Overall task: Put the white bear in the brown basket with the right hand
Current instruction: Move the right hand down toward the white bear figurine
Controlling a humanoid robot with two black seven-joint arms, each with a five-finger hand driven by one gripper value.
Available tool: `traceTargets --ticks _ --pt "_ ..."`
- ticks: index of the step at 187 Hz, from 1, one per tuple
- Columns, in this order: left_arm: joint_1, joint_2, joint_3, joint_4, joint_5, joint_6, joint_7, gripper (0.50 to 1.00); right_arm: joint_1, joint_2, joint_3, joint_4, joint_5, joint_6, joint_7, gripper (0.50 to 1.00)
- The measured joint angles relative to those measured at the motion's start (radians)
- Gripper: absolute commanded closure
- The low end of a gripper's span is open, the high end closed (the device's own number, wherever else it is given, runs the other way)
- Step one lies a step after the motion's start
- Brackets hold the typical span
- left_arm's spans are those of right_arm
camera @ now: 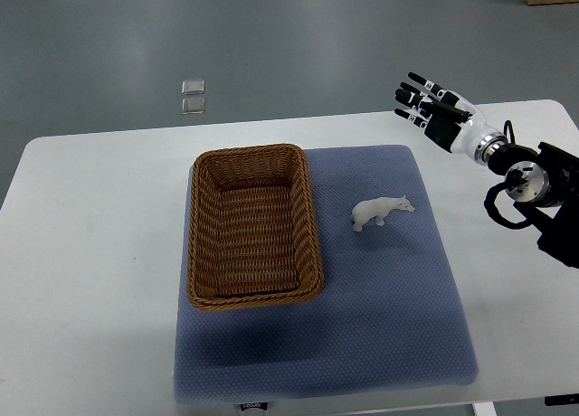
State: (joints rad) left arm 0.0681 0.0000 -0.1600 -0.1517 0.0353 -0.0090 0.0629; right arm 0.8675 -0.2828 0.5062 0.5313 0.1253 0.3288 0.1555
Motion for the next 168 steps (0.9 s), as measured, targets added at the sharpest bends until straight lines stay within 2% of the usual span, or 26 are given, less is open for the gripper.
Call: traceTargets --ticks 68,109,143,168 --pt "-0.006 0.0 -0.001 -0.004 0.0 0.0 -0.003 0.5 0.017 0.0 0.0 -0.001 -0.006 0.002 0.012 0.572" --pt "-0.013 0.0 0.001 0.004 0.0 0.0 -0.003 0.5 0.013 0.003 0.001 0.0 0.001 0.012 0.055 0.574" --pt "-0.013 0.0 0.002 0.002 0.0 0.0 -0.003 0.5 0.012 -0.001 -0.014 0.002 -0.022 0.069 0.071 0.574" --pt "-0.013 0.0 0.002 0.002 0.0 0.0 -0.003 0.5 0.019 -0.007 -0.018 0.003 -0.156 0.086 0.075 0.576"
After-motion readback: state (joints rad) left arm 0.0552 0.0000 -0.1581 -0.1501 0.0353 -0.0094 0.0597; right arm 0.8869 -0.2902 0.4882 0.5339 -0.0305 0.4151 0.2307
